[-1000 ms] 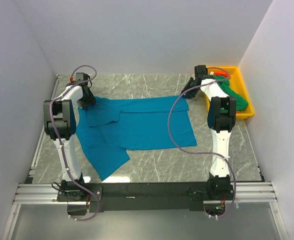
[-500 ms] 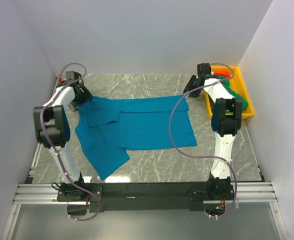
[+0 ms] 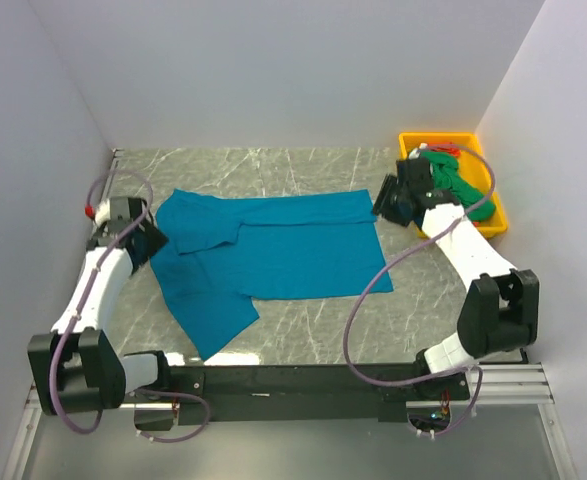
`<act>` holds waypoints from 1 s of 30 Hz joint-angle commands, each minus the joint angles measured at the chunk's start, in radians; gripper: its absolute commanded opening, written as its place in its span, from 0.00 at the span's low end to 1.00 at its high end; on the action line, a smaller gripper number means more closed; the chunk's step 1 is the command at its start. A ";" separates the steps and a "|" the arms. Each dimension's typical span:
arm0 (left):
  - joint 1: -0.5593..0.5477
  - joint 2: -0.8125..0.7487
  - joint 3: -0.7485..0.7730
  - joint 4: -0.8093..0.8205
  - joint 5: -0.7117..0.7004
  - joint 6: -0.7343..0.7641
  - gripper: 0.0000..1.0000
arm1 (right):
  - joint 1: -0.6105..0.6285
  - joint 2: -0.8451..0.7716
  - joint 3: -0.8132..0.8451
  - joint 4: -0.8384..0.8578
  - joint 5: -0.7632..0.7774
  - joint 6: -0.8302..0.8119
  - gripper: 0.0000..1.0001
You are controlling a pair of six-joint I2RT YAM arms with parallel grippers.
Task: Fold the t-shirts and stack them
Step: Fold the tshirt
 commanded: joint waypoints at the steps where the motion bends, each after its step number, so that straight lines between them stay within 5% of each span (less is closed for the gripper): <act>1: -0.001 -0.089 -0.120 -0.035 0.024 -0.045 0.77 | 0.041 -0.101 -0.114 0.001 0.062 0.001 0.54; 10: -0.001 -0.036 -0.226 -0.009 0.093 -0.068 0.53 | 0.072 -0.275 -0.379 0.030 0.042 0.015 0.53; 30: -0.039 0.114 -0.261 0.033 0.092 -0.097 0.41 | 0.065 -0.298 -0.470 0.030 0.091 0.021 0.53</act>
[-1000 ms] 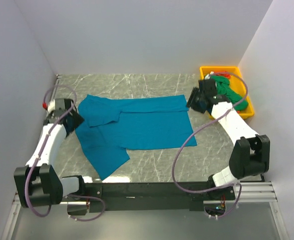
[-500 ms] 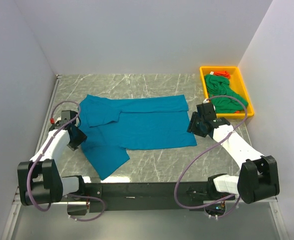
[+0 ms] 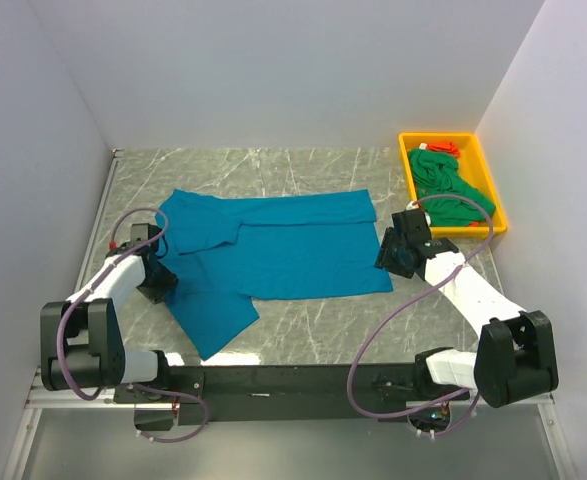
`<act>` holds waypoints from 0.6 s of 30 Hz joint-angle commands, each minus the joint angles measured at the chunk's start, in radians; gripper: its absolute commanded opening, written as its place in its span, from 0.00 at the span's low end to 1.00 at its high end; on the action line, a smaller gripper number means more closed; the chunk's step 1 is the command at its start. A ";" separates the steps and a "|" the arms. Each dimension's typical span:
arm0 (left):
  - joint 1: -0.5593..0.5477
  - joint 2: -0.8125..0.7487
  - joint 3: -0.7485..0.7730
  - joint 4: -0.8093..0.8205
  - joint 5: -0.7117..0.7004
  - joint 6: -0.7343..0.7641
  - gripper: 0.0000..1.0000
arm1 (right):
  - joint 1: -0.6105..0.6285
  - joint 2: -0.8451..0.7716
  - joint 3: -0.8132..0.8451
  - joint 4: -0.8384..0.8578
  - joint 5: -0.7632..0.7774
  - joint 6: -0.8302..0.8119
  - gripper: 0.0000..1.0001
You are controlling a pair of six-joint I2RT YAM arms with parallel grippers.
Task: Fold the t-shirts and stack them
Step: Fold the tshirt
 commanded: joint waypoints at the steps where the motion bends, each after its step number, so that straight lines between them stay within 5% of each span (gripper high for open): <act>1: -0.029 0.026 -0.013 0.022 -0.021 -0.029 0.40 | -0.004 -0.024 -0.011 0.023 0.028 0.011 0.53; 11: -0.066 0.037 -0.010 -0.001 -0.073 -0.066 0.03 | -0.046 -0.027 -0.063 0.014 0.020 0.005 0.52; 18: -0.066 0.021 0.001 -0.023 -0.096 -0.075 0.01 | -0.060 0.016 -0.083 0.014 0.009 0.027 0.51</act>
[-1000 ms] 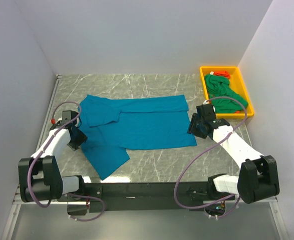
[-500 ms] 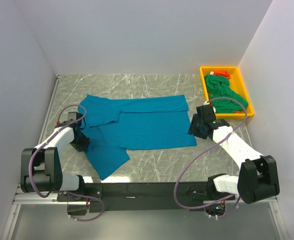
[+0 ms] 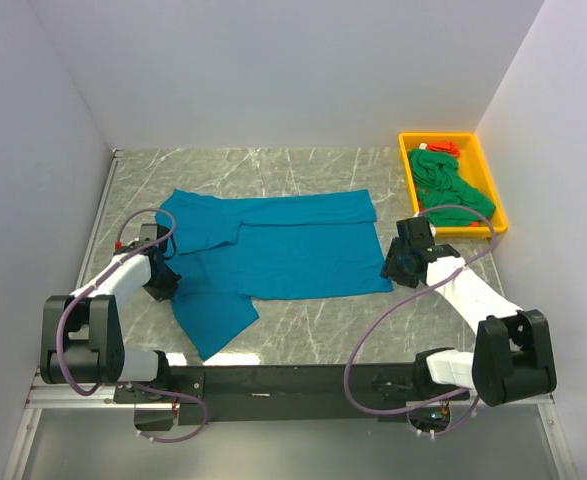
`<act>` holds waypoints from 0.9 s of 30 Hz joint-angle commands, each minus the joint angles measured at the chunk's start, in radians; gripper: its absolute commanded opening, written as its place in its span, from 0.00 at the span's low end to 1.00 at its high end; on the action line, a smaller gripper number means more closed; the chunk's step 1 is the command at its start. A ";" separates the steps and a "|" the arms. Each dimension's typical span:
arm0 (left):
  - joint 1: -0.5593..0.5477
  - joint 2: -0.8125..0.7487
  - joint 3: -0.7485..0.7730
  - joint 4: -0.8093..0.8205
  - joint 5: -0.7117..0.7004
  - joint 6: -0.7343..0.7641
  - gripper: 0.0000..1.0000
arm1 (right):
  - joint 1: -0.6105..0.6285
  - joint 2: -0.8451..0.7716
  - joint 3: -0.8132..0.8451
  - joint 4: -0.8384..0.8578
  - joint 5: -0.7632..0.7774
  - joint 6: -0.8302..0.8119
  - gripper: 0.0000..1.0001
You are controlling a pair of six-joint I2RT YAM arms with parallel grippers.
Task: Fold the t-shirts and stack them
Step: Fold the tshirt
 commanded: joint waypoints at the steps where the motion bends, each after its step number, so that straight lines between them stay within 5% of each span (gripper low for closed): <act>1: -0.001 -0.011 0.005 -0.033 -0.044 -0.022 0.01 | -0.012 0.020 -0.010 0.010 0.016 0.025 0.50; 27: 0.001 -0.051 0.008 -0.046 -0.093 -0.042 0.01 | -0.020 0.179 -0.025 0.018 0.005 0.036 0.47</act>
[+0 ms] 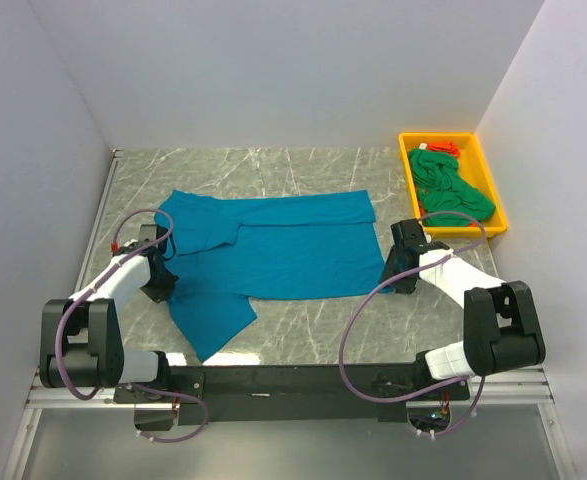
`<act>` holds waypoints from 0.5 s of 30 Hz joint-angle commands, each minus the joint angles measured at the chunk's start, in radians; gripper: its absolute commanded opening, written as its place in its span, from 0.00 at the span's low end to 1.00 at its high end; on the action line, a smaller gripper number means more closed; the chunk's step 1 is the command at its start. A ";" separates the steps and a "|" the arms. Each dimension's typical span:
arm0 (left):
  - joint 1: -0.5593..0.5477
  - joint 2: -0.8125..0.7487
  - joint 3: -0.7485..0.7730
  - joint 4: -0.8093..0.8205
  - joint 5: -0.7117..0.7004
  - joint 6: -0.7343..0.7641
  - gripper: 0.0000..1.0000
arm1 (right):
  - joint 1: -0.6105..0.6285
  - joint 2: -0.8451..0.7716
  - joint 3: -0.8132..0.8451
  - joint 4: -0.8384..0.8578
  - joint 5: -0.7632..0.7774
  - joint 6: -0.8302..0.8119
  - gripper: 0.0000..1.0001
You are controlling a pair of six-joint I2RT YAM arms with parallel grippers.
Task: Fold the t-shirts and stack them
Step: Fold the tshirt
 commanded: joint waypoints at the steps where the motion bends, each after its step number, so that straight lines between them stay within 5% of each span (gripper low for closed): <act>1: 0.002 -0.033 0.008 -0.020 -0.042 -0.019 0.01 | -0.005 0.024 -0.019 -0.010 0.006 0.005 0.46; 5: 0.002 -0.036 0.010 -0.023 -0.043 -0.021 0.01 | -0.007 0.009 -0.020 -0.025 0.017 0.010 0.35; 15: 0.008 -0.041 0.010 -0.020 -0.039 -0.019 0.01 | -0.005 0.004 0.001 -0.062 0.009 0.016 0.29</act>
